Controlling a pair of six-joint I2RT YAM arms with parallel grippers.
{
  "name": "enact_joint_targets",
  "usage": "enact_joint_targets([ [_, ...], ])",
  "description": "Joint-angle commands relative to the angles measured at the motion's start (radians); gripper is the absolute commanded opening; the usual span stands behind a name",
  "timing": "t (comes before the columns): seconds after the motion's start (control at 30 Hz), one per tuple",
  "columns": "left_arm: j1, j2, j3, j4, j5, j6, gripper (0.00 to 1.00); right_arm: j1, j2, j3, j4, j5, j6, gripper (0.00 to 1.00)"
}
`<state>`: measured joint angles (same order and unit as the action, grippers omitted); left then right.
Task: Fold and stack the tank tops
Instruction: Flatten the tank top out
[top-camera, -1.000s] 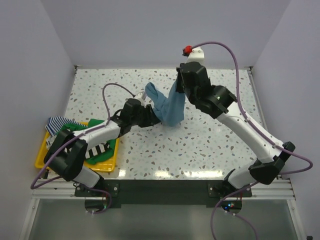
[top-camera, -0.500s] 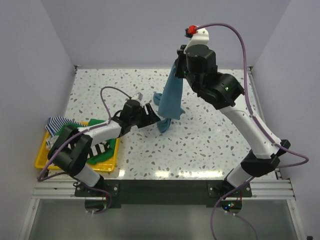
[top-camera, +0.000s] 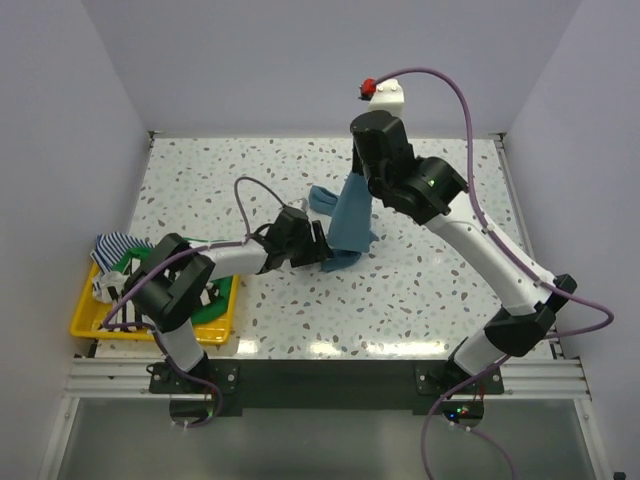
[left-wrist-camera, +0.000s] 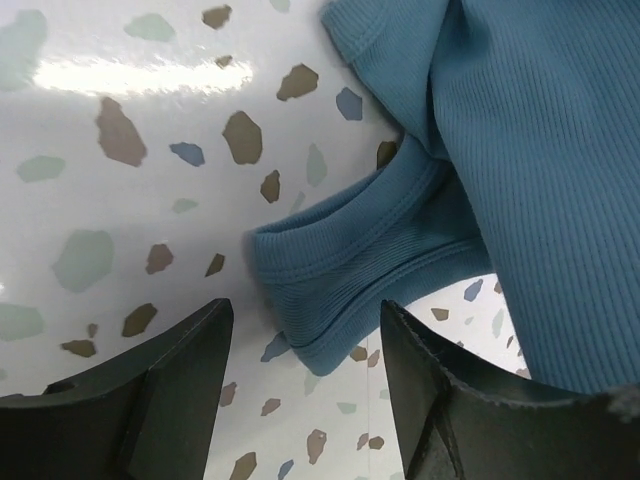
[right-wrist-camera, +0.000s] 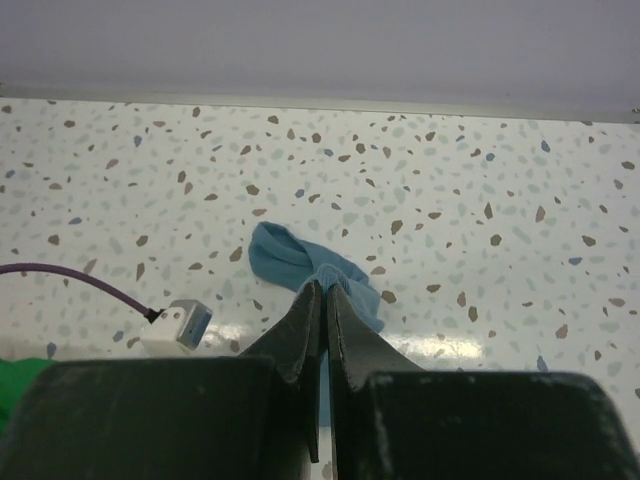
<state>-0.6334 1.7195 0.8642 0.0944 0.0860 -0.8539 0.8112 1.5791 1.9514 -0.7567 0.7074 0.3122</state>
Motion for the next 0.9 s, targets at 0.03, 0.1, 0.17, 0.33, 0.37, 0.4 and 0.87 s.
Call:
enact_joint_targets([
  [0.03, -0.046, 0.057, 0.087, -0.071, -0.083, 0.0, 0.64, -0.009, -0.06, -0.028, 0.022, 0.093, -0.013, 0.0],
  [0.1, -0.051, 0.09, 0.12, -0.093, -0.12, -0.002, 0.56, -0.021, -0.067, -0.04, 0.02, 0.096, -0.007, 0.0],
  [0.17, -0.051, 0.113, 0.142, -0.151, -0.158, 0.003, 0.4, -0.046, -0.073, -0.06, 0.017, 0.106, -0.001, 0.0],
  [0.33, -0.026, 0.144, 0.228, -0.29, -0.291, 0.013, 0.0, -0.194, -0.087, -0.146, -0.018, 0.038, 0.054, 0.0],
  [0.37, 0.013, 0.138, 0.236, -0.311, -0.31, 0.01, 0.0, -0.214, -0.09, -0.195, -0.023, 0.018, 0.065, 0.0],
  [0.4, 0.04, 0.123, 0.251, -0.332, -0.325, 0.006, 0.0, -0.233, -0.103, -0.224, -0.024, 0.015, 0.085, 0.0],
  [0.87, 0.416, 0.277, 0.875, -0.599, -0.405, 0.101, 0.0, -0.431, -0.033, -0.75, 0.115, -0.167, 0.225, 0.0],
])
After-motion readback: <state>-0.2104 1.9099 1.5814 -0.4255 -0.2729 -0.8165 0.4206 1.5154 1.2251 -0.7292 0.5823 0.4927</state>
